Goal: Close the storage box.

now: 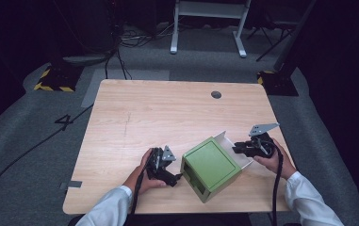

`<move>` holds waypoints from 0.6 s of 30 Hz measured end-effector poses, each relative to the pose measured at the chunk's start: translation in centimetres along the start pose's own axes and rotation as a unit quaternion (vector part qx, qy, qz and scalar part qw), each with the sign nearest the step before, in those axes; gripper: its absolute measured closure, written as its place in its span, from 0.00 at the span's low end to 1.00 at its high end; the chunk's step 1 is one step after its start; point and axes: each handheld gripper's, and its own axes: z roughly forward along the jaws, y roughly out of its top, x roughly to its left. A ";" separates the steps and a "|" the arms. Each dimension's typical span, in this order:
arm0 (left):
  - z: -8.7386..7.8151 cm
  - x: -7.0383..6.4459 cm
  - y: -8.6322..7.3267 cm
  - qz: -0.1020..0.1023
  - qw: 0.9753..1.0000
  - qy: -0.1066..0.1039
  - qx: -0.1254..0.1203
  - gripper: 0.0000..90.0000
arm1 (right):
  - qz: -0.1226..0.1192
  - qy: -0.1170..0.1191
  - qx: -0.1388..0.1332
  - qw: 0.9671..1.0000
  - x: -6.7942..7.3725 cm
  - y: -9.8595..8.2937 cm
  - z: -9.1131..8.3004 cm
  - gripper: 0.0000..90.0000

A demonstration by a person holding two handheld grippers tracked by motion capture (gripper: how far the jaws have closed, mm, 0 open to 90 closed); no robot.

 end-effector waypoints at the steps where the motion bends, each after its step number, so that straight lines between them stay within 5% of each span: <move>1: 0.0 0.0 0.0 0.000 1.000 0.000 0.000 0.01 | -0.004 0.001 0.001 1.000 0.1 0.1 0.0 0.81; 18: 0.0 0.0 0.0 0.000 1.000 0.000 0.000 0.01 | -0.030 0.014 0.014 0.999 1.7 1.8 1.0 0.80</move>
